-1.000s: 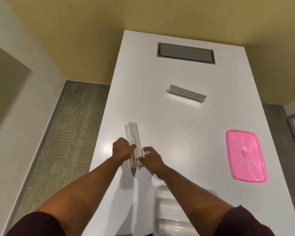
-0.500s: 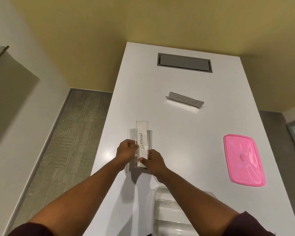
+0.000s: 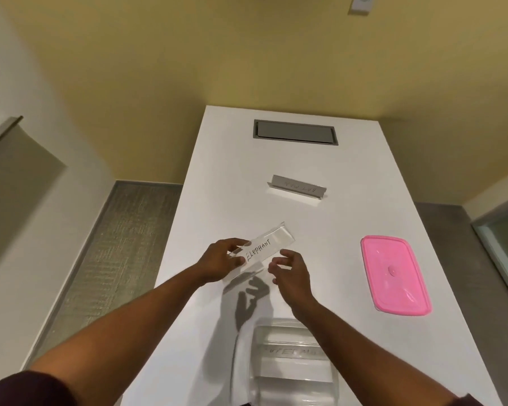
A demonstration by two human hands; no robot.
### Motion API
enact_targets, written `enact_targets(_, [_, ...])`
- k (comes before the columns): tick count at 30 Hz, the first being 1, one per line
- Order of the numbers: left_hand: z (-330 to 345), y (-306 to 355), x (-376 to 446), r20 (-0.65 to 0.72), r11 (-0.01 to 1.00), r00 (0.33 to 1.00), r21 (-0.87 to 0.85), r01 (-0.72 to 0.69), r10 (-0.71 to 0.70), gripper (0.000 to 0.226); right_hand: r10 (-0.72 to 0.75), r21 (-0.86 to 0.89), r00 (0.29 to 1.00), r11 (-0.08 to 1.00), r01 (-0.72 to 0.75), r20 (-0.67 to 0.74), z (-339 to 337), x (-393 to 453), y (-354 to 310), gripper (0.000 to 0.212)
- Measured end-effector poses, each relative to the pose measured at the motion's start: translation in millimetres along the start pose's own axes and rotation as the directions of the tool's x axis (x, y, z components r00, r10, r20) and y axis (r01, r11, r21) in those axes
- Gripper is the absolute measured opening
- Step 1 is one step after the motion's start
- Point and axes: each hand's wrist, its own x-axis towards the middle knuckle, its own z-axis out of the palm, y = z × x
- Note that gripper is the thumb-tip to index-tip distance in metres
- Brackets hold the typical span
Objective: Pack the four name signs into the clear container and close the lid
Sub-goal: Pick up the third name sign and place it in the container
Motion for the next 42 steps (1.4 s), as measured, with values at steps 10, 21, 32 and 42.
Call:
enact_targets(10, [36,32,-25,0.154,0.93,0.969,0.287,-0.229,0.191,0.044,-0.532,-0.646,0.825,0.565,0.513,0.191,-103,14,-20,0.052])
enact_targets(21, [76,34,-69,0.169,0.921,0.957,0.275,-0.277,0.237,0.037,-0.272,-0.717,0.77,0.284,0.637,0.577,-150,-14,-6,0.046])
enact_targets(32, [102,1,-112,0.185,0.969,0.977,0.197,-0.146,0.11,0.035,-0.154,-0.714,0.807,0.393,0.58,0.571,-166,-49,44,0.052])
enact_targets(42, [138,0,-125,0.359,0.824,0.927,0.489,-0.285,0.107,0.03,-0.021,-0.75,0.789,0.295,0.592,0.614,-175,-61,76,0.053])
